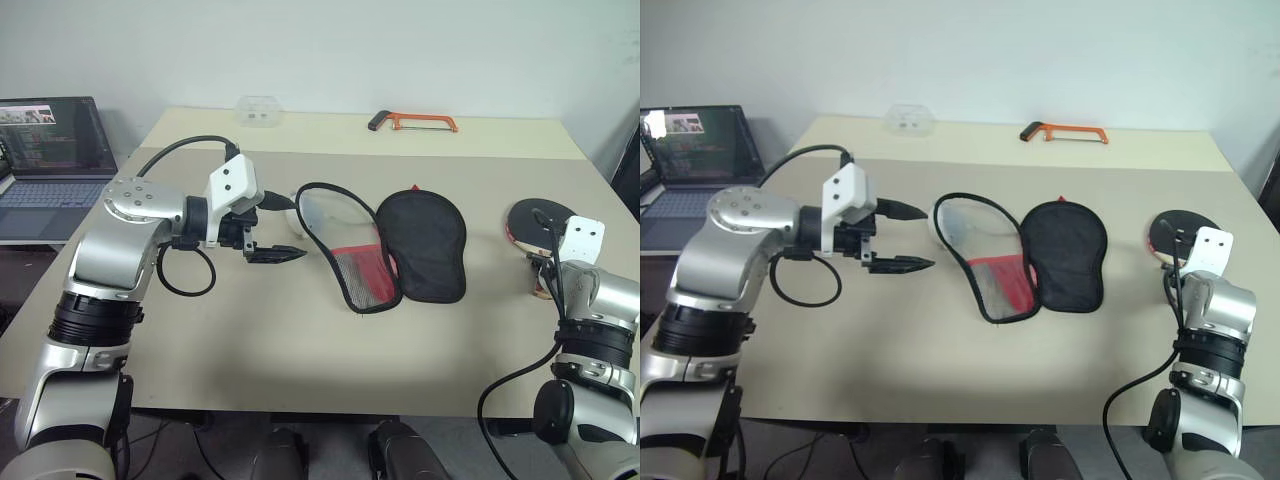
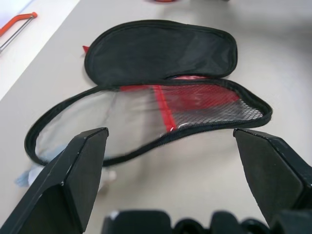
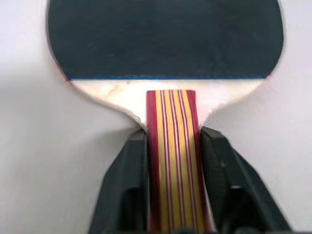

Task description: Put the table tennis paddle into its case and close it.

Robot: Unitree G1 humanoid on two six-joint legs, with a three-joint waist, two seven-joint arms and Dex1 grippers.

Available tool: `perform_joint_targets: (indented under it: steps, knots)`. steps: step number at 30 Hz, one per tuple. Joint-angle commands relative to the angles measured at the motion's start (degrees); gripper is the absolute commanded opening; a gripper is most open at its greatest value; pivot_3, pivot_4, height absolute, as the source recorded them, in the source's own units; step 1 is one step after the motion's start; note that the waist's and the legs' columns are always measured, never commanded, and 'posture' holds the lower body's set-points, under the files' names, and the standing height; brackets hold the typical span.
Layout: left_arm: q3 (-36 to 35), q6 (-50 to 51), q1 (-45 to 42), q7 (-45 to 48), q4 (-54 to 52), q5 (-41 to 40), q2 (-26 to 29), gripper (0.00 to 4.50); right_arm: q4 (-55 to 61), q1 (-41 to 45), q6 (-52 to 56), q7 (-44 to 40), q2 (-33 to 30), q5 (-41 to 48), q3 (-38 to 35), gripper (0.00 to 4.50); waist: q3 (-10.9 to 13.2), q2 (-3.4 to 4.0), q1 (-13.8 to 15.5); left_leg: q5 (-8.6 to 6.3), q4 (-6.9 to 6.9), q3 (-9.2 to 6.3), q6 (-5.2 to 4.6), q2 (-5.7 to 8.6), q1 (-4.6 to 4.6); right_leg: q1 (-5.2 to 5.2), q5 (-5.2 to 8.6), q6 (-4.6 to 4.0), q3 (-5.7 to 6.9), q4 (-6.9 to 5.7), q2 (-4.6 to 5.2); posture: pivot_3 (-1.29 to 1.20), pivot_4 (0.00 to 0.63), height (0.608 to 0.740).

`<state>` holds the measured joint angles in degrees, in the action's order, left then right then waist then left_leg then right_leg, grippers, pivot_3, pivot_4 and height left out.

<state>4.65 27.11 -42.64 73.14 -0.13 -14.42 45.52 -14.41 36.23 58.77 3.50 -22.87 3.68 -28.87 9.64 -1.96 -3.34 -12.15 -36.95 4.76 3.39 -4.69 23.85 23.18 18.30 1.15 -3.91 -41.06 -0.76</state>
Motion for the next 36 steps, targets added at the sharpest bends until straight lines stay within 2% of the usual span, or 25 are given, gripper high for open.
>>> perform_joint_targets:
  steps: [1, 8, 11, 16, 21, 26, 28, 31, 36]
  knots:
    - [-1.15, -0.56, -0.28, -0.31, -2.06, -0.84, 1.23, 4.5, 1.8, -1.59, 1.03, 1.77, 0.18, 0.5, -1.28, 1.08, 0.0, 0.0, 0.06, 0.0, 0.0, 0.0, 0.0, 0.0, 0.0, 0.0, 0.0, 0.0, 0.0, 0.0, 0.0, 0.0, 0.15, 0.74]
    - [-0.6, -1.15, -0.75, -0.36, -0.97, -0.56, 0.82, 4.5, 12.63, 4.06, 7.46, 3.79, 0.11, 1.23, -0.6, 1.08, 0.07, 0.09, 0.09, 0.0, 0.09, 0.02, 0.0, 0.0, 0.05, 0.07, 0.0, 0.0, -0.04, 0.07, 0.0, 0.0, 0.15, 0.74]
    - [-0.4, -1.46, -1.01, -0.26, -0.32, -0.43, 0.72, 4.5, 18.06, 7.51, 10.16, 3.9, -0.13, 0.89, 2.9, 1.08, 0.16, 0.24, -0.23, 0.0, 0.11, 0.01, 0.0, -0.01, 0.06, 0.16, 0.0, 0.0, -0.14, 0.04, 0.0, 0.0, 0.15, 0.74]
    - [0.05, -1.74, -1.26, -0.11, 0.14, -0.41, 0.6, 4.5, 26.8, 13.24, 17.11, 6.26, 5.25, 0.78, 5.87, 1.08, 0.18, 0.26, -0.73, 0.0, 0.25, -0.01, 0.0, -0.1, 0.07, 0.28, 0.0, 0.0, -0.16, 0.05, -0.11, 0.0, 0.15, 0.74]
    - [0.25, -1.94, -1.24, 0.32, 0.49, -0.41, 1.01, 4.5, 35.36, 17.69, 26.78, 7.58, 16.45, 1.43, 7.68, 1.08, 0.18, 0.26, -0.68, 0.0, 0.24, -0.01, 0.01, -0.1, 0.19, 0.34, 0.0, -0.01, -0.12, 0.06, -0.09, 0.0, 0.15, 0.74]
    - [0.39, -1.74, -0.76, 0.6, 0.33, -0.32, 1.43, 4.5, 42.01, 15.95, 33.57, 7.71, 26.53, 0.86, 8.47, 1.08, 0.17, 0.27, -0.34, 0.0, 0.15, -0.05, 0.01, -0.1, 0.61, 0.73, 0.0, -0.02, -0.07, 0.01, -0.08, 0.0, 0.15, 0.74]
    - [0.56, -1.59, -0.43, 0.78, 0.03, -0.38, 1.53, 4.5, 43.8, 13.88, 33.73, 7.37, 28.43, 1.18, 9.49, 1.08, 0.16, 0.25, 0.02, 0.01, 0.04, -0.07, 0.01, -0.1, 0.96, 1.03, -0.01, -0.03, -0.02, -0.05, -0.08, 0.0, 0.15, 0.74]
    - [0.79, -1.63, -0.3, 0.84, -0.04, -0.36, 1.54, 4.5, 44.96, 12.29, 33.73, 6.42, 29.35, 1.82, 10.24, 1.08, 0.16, 0.25, 0.3, 0.0, 0.05, -0.05, 0.01, -0.07, 1.04, 1.05, -0.01, -0.03, 0.01, 0.04, -0.04, 0.0, 0.15, 0.74]
    - [1.32, -2.43, -0.94, 0.96, 1.02, 0.0, 1.09, 4.5, 46.04, 5.26, 33.73, 3.95, 26.89, 3.06, 14.03, 1.08, 0.13, 0.2, 0.21, 0.0, 0.04, -0.06, 0.0, -0.05, 1.03, 1.0, -0.01, -0.02, 0.07, 0.04, -0.03, 0.0, 0.15, 0.74]
